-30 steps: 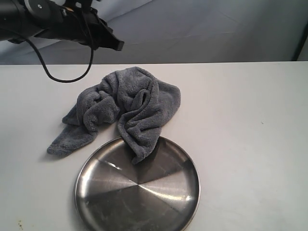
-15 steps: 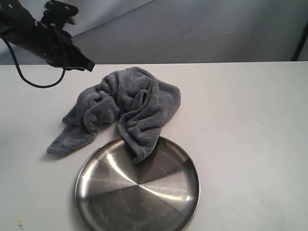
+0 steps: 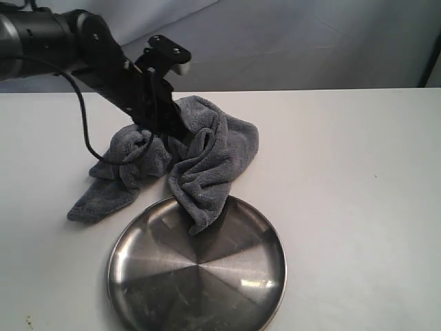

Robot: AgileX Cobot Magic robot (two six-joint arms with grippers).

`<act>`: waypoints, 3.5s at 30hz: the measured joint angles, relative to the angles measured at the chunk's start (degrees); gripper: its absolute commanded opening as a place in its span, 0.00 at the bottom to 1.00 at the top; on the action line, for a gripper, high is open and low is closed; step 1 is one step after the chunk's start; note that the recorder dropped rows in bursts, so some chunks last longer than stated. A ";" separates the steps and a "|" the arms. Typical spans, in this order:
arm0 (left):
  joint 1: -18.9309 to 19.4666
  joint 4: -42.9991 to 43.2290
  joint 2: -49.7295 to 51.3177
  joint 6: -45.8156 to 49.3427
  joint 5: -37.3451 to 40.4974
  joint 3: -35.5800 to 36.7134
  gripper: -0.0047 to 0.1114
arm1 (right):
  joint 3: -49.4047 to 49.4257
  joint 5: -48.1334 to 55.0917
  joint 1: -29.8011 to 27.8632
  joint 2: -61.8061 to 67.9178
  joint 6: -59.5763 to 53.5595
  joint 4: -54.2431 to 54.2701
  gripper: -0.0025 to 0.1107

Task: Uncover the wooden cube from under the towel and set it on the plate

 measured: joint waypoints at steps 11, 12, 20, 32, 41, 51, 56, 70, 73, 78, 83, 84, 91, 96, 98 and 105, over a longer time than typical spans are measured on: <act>-3.88 -3.21 1.05 0.48 -26.02 0.00 0.10 | 0.00 0.00 0.00 0.00 0.00 0.00 0.02; -3.88 -2.24 1.55 0.59 -26.28 0.00 0.15 | 0.00 0.00 0.00 0.00 0.00 0.00 0.02; 1.09 2.80 5.22 -11.34 -26.47 0.00 0.90 | 0.00 0.00 0.00 0.00 0.00 0.00 0.02; 3.70 5.52 5.98 -12.25 -20.89 0.00 0.91 | 0.00 0.00 0.00 0.00 0.00 0.00 0.02; 3.70 5.33 5.98 -11.86 -18.99 0.00 0.91 | 0.00 0.00 0.00 0.00 0.00 0.00 0.02; 3.70 4.47 9.03 -12.09 -18.64 0.00 0.91 | 0.00 0.00 0.00 0.00 0.00 0.00 0.02; 3.70 4.47 9.03 -12.23 -18.53 0.00 0.87 | 0.00 0.00 0.00 0.00 0.00 0.00 0.02; 3.70 4.26 9.03 -13.55 -16.96 0.00 0.44 | 0.00 0.00 0.00 0.00 0.00 0.00 0.02; 3.70 4.11 9.03 -13.69 -16.81 0.00 0.31 | 0.00 0.00 0.00 0.00 0.00 0.00 0.02; 3.70 4.11 9.03 -13.80 -16.53 0.00 0.08 | 0.00 0.00 0.00 0.00 0.00 0.00 0.02; 3.70 4.11 9.03 -13.80 -15.86 -0.09 0.04 | 0.00 0.00 0.00 0.00 0.00 0.00 0.02; 3.70 4.11 9.03 -13.80 -15.81 -0.09 0.04 | 0.00 0.00 0.00 0.00 0.00 0.00 0.02; 3.70 4.11 8.25 -13.90 -13.86 -0.09 0.04 | 0.00 0.00 0.00 0.00 0.00 0.00 0.02; 3.70 4.11 5.00 -13.90 -11.15 -0.09 0.04 | 0.00 0.00 0.00 0.00 0.00 0.00 0.02; 3.70 4.11 3.25 -14.01 -10.12 -0.09 0.04 | 0.00 0.00 0.00 0.00 0.00 0.00 0.02; 3.70 4.11 -1.38 -14.01 -6.09 -0.09 0.04 | 0.00 0.00 0.00 0.00 0.00 0.00 0.02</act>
